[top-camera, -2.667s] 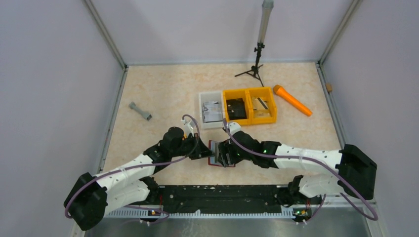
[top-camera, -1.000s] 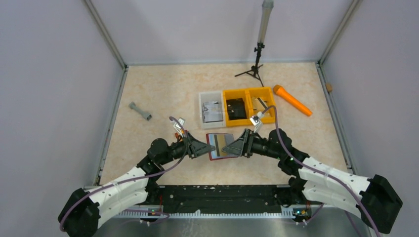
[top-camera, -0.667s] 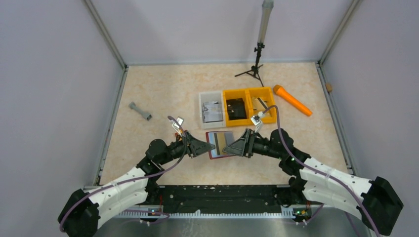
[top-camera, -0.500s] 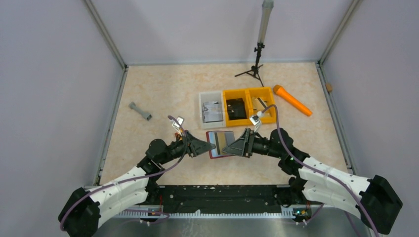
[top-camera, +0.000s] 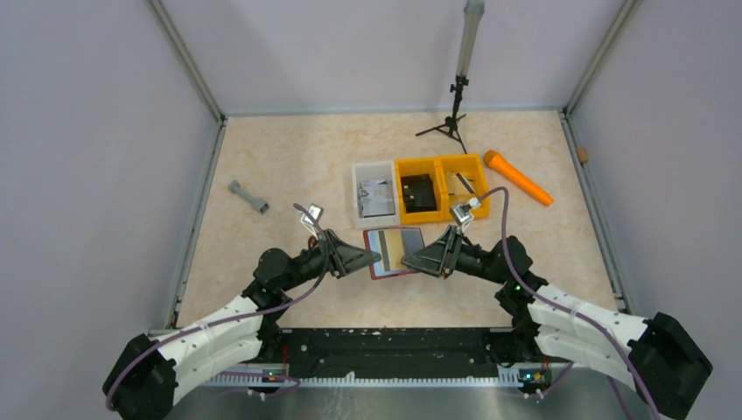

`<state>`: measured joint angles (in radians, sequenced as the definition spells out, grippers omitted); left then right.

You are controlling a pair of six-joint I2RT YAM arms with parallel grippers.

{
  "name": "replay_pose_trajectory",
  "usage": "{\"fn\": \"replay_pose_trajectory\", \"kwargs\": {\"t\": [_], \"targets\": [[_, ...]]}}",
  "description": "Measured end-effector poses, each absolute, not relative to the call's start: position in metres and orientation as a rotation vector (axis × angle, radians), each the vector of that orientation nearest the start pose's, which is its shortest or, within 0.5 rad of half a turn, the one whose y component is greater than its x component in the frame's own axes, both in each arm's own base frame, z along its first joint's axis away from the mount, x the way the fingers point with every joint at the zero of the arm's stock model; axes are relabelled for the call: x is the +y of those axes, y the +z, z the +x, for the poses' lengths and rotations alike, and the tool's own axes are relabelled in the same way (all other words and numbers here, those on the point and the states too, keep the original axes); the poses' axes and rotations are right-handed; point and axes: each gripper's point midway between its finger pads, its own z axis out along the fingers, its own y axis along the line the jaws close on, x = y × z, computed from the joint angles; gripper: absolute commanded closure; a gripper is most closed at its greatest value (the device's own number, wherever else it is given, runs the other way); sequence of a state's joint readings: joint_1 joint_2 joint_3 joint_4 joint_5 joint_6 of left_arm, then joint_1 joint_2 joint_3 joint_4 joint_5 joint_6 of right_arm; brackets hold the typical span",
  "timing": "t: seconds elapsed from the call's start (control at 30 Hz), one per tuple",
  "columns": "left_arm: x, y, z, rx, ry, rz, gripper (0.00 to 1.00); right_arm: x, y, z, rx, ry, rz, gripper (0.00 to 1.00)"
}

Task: Take the credit cards out of the card holder
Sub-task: Remove the credit card from the card holder.

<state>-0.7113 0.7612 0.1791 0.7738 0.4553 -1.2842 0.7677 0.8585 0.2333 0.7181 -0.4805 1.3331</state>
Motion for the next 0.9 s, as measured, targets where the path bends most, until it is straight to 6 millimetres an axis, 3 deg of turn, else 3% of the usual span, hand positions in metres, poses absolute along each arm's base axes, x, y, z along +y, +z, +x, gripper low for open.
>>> {"fn": "replay_pose_trajectory", "kwargs": {"t": [0.2, 0.57, 0.9], "targets": [[-0.268, 0.241, 0.137, 1.715, -1.897, -0.018, 1.00, 0.285, 0.252, 0.125, 1.777, 2.025, 0.019, 0.66], [-0.266, 0.247, 0.136, 1.689, -1.904, -0.008, 1.00, 0.284, 0.252, 0.126, 1.780, 2.016, 0.032, 0.97], [-0.261, 0.249, 0.134, 1.669, -1.881, -0.006, 1.00, 0.274, 0.256, 0.126, 1.751, 1.947, 0.034, 0.99]]}}
